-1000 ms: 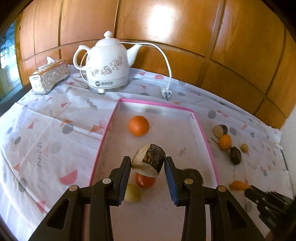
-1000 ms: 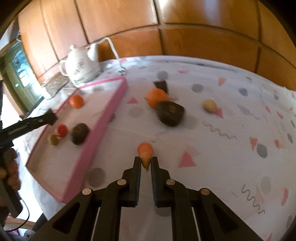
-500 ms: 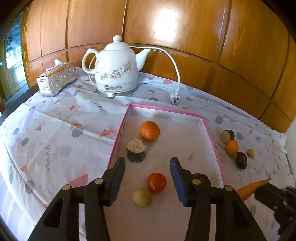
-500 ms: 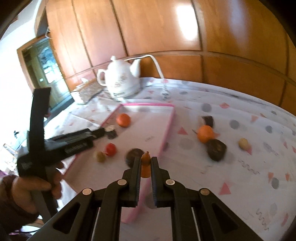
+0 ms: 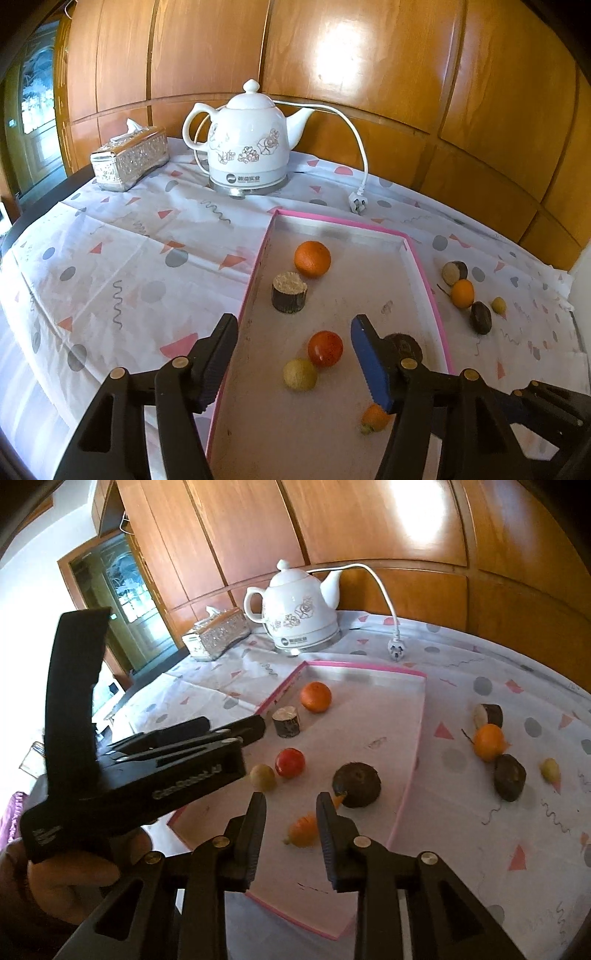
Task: Organize fruits
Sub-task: 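Lower the root and carrot into the tray, opening both grippers, then grasp the yellow lime with the right gripper while the left gripper approaches the dark round fruit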
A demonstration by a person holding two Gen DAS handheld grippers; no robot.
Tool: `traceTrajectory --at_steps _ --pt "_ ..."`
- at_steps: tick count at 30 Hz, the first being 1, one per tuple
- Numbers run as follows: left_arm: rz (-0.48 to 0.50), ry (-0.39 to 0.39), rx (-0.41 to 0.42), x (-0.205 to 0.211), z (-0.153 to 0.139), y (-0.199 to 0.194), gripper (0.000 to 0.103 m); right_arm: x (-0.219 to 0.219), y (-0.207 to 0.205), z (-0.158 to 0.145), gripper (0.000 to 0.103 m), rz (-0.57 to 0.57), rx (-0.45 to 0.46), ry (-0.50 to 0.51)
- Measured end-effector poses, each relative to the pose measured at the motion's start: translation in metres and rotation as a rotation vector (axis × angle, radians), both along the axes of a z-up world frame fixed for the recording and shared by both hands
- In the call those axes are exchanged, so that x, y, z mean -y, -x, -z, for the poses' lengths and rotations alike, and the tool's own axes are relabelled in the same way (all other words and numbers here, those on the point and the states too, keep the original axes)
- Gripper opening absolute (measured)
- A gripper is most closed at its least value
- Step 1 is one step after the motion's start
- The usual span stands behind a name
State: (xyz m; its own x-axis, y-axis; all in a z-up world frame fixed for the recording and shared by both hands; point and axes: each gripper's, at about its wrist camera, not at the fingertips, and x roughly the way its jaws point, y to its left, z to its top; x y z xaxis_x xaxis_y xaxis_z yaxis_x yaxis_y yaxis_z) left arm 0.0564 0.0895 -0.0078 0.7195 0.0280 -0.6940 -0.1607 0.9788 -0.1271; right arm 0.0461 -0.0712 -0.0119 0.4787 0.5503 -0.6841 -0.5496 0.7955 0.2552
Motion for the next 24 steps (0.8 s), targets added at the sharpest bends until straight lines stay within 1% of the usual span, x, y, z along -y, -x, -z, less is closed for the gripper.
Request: traceTrajectory --at_steps 7,9,13,18,24 --pt "0.029 -0.002 -0.012 0.010 0.003 0.004 0.064 0.025 -0.003 0.005 0.028 0.093 -0.010 0.002" --pt "0.041 -0.013 -0.014 0.015 0.003 0.005 0.064 0.034 -0.004 0.007 0.028 0.124 -0.014 -0.002" --pt "0.066 -0.010 -0.015 0.024 0.003 0.007 0.064 0.055 -0.008 0.011 0.028 0.191 -0.026 -0.004" --pt "0.118 -0.002 -0.013 0.039 0.003 0.009 0.064 0.091 -0.012 0.022 0.028 0.300 -0.054 0.009" --pt "0.179 -0.012 -0.015 0.060 0.003 0.008 0.064 0.135 -0.015 0.038 0.028 0.427 -0.094 0.027"
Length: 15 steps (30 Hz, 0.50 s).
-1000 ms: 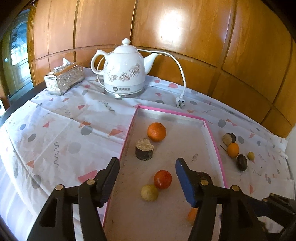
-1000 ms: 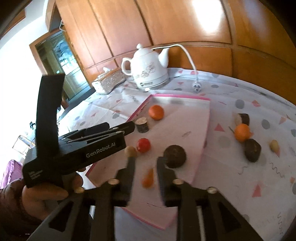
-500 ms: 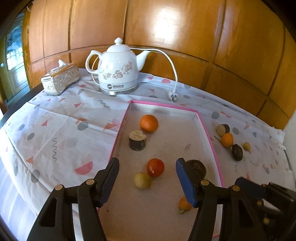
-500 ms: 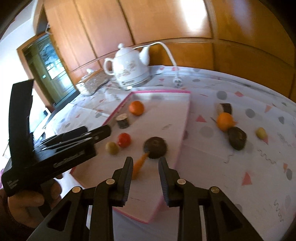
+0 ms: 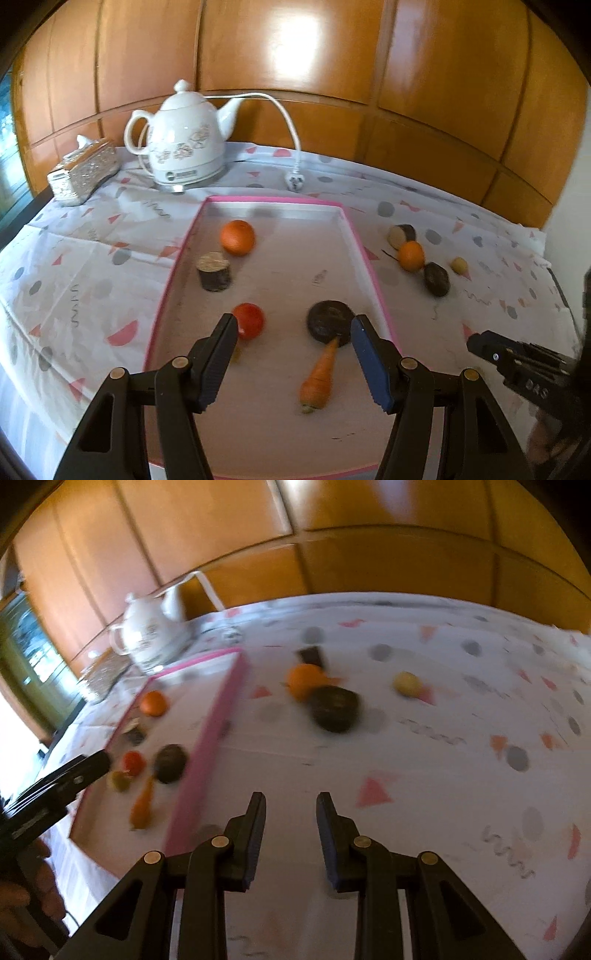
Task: Organize fruits
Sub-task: 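Grasp the yellow lime with the right gripper while the left gripper approaches the dark round fruit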
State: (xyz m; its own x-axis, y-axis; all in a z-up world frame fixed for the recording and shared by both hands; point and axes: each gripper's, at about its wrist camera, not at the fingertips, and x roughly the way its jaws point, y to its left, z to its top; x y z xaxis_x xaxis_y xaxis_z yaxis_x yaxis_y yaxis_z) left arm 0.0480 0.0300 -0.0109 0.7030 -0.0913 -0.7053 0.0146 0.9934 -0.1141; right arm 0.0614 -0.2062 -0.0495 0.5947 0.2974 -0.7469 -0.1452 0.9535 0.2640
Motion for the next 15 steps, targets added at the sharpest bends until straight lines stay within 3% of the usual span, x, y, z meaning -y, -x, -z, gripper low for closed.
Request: traceTrajectory --at_steps 15 --pt "0.118 -0.003 -0.013 0.048 -0.003 -0.012 0.064 0.042 -0.026 0.019 0.028 0.097 -0.036 0.058"
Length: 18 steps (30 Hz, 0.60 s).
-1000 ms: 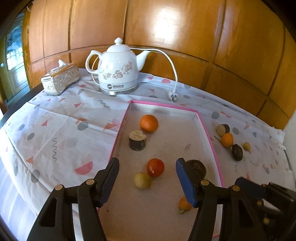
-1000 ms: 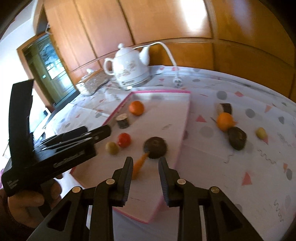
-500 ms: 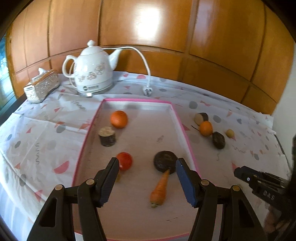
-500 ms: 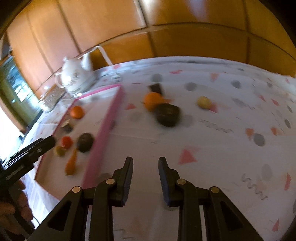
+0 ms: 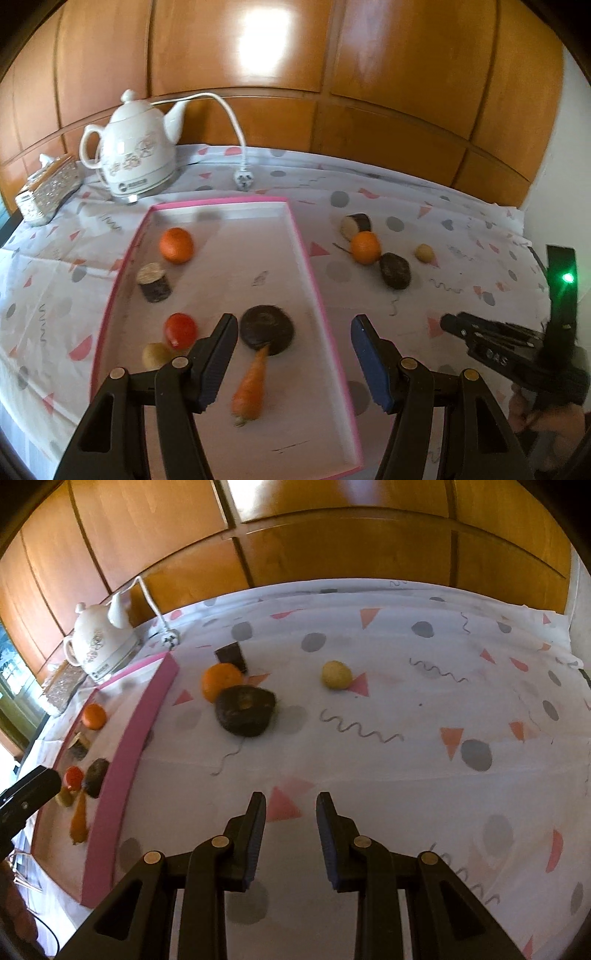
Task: Organize fruits
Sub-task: 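Grasp the yellow lime with the right gripper while the left gripper approaches the dark round fruit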
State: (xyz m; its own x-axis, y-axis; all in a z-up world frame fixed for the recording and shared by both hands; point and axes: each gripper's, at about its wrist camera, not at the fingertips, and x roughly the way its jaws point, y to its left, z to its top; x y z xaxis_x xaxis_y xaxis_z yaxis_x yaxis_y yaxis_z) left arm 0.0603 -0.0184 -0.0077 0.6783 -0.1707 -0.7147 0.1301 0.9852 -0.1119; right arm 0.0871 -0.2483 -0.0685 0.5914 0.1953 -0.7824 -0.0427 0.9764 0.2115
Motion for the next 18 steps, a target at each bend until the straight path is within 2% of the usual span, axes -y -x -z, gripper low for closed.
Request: traceTrajectory --at_steps 10,13,18 --pt "0.065 0.004 -0.021 0.034 0.002 -0.019 0.064 0.024 -0.042 -0.004 0.028 0.038 0.032 0.047" --pt "0.074 0.009 -0.029 0.041 0.002 -0.027 0.064 0.025 -0.058 -0.002 0.034 0.027 0.033 0.055" --pt "0.083 0.018 -0.052 0.051 0.004 -0.038 0.064 0.022 -0.085 0.003 0.034 0.002 0.035 0.097"
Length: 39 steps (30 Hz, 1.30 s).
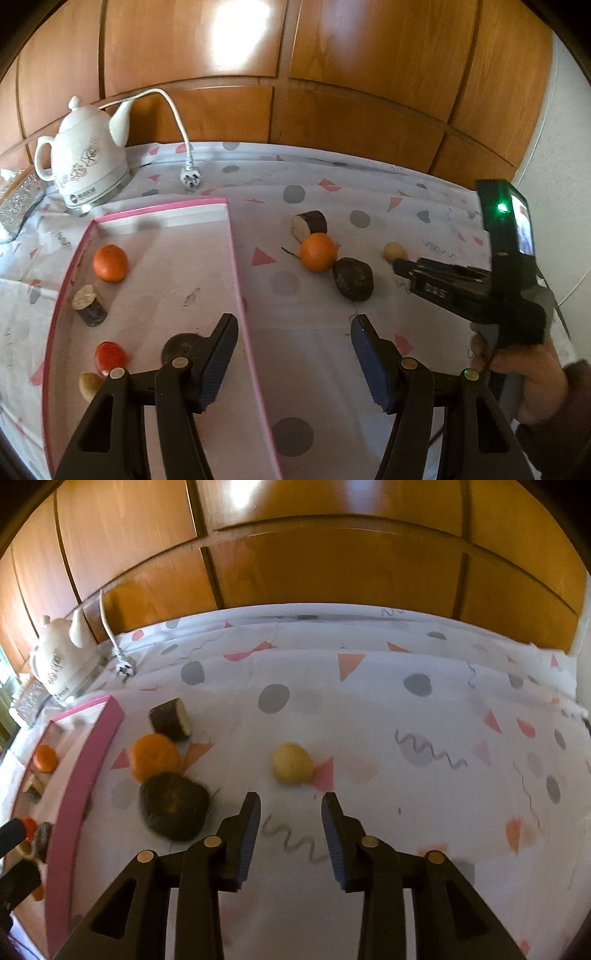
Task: Organize fruits
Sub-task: 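Grasp the yellow lime with the right gripper while the left gripper approaches the dark round fruit, then grasp the dark round fruit with the left gripper while the right gripper holds the lime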
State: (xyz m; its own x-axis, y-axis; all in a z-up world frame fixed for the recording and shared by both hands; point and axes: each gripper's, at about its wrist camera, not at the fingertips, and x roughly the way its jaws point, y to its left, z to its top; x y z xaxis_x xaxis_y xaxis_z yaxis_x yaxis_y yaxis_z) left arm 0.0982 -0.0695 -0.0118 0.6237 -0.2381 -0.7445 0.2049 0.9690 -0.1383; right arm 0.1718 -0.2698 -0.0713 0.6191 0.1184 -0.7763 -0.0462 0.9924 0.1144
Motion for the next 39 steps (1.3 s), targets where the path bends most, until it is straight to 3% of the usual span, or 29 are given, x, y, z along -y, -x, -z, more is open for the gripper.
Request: traceTrajectory --at_steps 5,7,9,18,25,35,37,39 --pt "0.004 0.009 -0.025 0.009 0.004 -0.010 0.064 -0.002 -0.024 0.008 0.034 -0.019 -0.010 0.021" --pt "0.005 0.016 -0.035 0.012 0.005 -0.014 0.064 -0.004 -0.028 0.009 0.027 -0.035 -0.009 0.025" --pt "0.005 0.021 -0.045 0.015 0.006 -0.018 0.064 -0.006 -0.028 0.009 0.026 -0.039 -0.001 0.039" --pt "0.008 0.062 -0.102 0.033 0.019 -0.040 0.064 0.014 -0.002 0.011 0.026 -0.033 -0.021 0.001" --pt "-0.005 0.092 -0.146 0.053 0.031 -0.061 0.064 0.012 0.020 0.014 0.026 -0.063 0.004 0.053" --pt "-0.019 0.050 -0.164 0.076 0.046 -0.085 0.064 0.026 0.026 0.015 0.026 0.000 0.012 0.067" --pt "-0.024 0.037 -0.184 0.079 0.054 -0.089 0.061 0.026 0.027 0.015 0.026 0.001 0.014 0.063" --pt "-0.032 0.029 -0.178 0.078 0.056 -0.089 0.051 0.026 0.027 0.015 0.026 0.003 0.017 0.056"
